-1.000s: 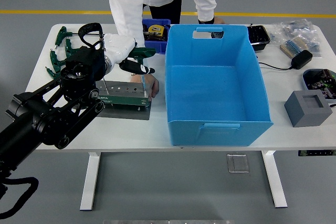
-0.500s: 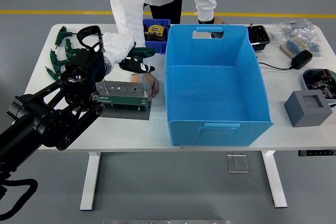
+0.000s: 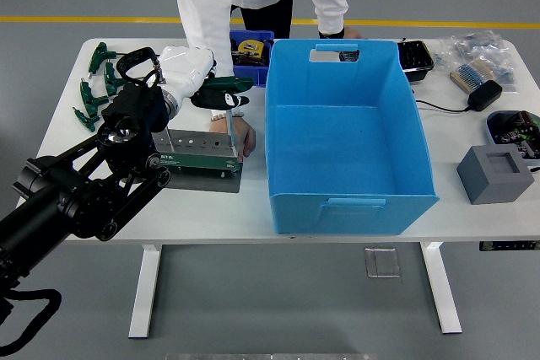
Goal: Lift tool from toolbox,place it in box,lift tool from toolbox,place it in box
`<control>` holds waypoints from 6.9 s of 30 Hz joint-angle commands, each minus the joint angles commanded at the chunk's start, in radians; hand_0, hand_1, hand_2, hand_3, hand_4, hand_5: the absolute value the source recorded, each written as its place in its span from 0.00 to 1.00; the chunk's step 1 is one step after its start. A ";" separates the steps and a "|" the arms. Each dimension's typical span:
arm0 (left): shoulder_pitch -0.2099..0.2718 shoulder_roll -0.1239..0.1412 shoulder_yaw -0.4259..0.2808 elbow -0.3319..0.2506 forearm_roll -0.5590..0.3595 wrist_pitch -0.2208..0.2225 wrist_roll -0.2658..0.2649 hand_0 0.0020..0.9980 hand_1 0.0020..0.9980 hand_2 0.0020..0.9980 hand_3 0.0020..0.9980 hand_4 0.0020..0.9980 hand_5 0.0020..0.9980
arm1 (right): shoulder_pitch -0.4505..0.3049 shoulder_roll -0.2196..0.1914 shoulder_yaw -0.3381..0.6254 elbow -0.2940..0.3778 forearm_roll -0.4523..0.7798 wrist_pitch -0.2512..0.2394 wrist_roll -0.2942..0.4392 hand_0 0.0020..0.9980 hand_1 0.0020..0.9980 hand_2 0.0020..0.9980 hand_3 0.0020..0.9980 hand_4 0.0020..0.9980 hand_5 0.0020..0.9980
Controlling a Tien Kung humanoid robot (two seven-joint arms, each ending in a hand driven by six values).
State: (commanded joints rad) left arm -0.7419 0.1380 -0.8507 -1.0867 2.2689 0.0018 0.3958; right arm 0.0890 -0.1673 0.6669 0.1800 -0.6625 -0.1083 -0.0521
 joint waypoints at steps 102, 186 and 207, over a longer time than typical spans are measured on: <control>-0.202 0.032 0.117 -0.300 -0.139 0.091 -0.127 0.03 0.00 0.01 0.11 0.84 0.48 | 0.001 0.001 0.023 0.000 -0.016 -0.005 -0.012 0.64 0.62 0.72 0.73 0.90 0.99; -0.031 0.019 0.065 -0.081 0.000 0.111 -0.349 0.39 0.50 0.57 0.62 0.97 0.54 | 0.000 -0.006 0.093 0.000 -0.071 -0.049 0.008 0.61 0.59 0.68 0.68 0.90 0.97; 0.310 0.148 -0.385 -0.308 -0.045 0.084 -0.287 0.37 0.54 0.62 0.67 0.99 0.64 | -0.010 0.011 0.097 0.000 -0.051 -0.055 0.005 0.61 0.59 0.68 0.67 0.89 0.95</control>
State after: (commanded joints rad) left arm -0.4314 0.2864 -1.2354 -1.3948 2.2236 0.0857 0.1091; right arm 0.0791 -0.1566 0.7642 0.1800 -0.7131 -0.1633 -0.0474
